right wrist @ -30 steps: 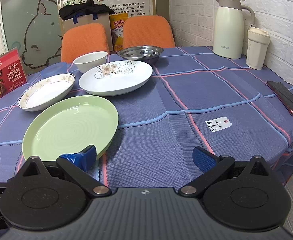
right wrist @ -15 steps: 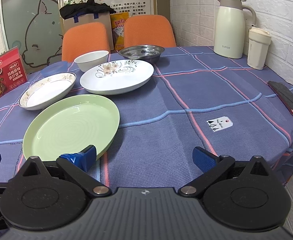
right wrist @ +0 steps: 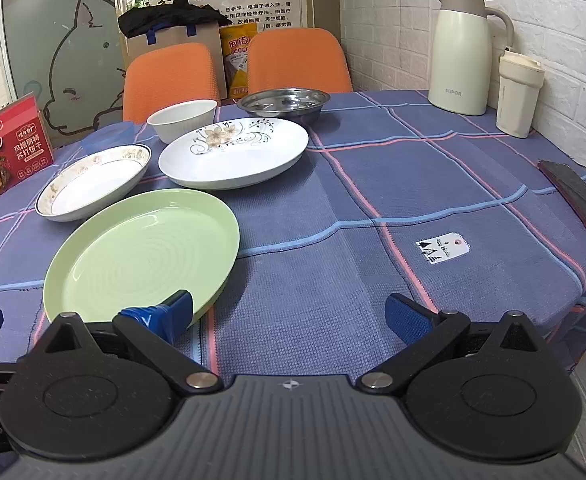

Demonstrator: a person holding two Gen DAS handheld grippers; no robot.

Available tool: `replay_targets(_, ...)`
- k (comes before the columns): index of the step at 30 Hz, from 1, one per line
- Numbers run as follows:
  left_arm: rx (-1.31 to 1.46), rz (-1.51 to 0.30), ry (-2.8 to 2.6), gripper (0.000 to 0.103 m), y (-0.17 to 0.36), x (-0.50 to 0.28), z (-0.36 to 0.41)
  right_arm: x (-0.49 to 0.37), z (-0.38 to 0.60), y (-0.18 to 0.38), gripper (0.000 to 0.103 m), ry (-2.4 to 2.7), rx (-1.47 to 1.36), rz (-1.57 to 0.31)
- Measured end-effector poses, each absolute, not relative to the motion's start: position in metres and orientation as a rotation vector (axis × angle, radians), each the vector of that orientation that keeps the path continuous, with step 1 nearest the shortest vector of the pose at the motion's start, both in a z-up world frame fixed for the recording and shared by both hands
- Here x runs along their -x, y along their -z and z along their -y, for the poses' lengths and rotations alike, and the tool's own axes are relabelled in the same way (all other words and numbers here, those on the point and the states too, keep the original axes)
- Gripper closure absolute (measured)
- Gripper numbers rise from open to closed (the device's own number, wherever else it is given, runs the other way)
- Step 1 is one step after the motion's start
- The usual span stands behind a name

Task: Organize plates and bowls

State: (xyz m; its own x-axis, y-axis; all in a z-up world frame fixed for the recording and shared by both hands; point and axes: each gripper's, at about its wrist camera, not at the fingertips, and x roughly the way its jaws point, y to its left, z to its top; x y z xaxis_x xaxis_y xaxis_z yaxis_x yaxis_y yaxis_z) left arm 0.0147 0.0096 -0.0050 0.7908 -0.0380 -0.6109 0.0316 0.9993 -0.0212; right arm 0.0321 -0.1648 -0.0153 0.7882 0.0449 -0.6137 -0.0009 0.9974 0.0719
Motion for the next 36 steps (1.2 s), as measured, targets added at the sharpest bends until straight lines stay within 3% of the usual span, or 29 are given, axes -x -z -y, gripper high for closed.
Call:
replay_targets(7, 0.082, -0.694, 0.026, 0.000, -0.010, -0.044, -0.044, -0.046, 0.170, 0.008, 0.013, -0.032, -0.093, -0.670)
replay_targets(25, 0.097, -0.847, 0.055, 0.001, 0.015, -0.122, -0.069, -0.110, 0.130, 0.030, 0.013, -0.191, 0.049, -0.803)
replay_targets(31, 0.053, -0.855, 0.084, 0.005, 0.024, -0.120, -0.063, -0.098, 0.134, 0.037, 0.012, -0.207, 0.030, -0.715)
replay_targets(36, 0.031, -0.821, 0.070, 0.015, 0.026, -0.120, -0.061, -0.105, 0.131, 0.033, 0.012, -0.212, 0.041, -0.740)
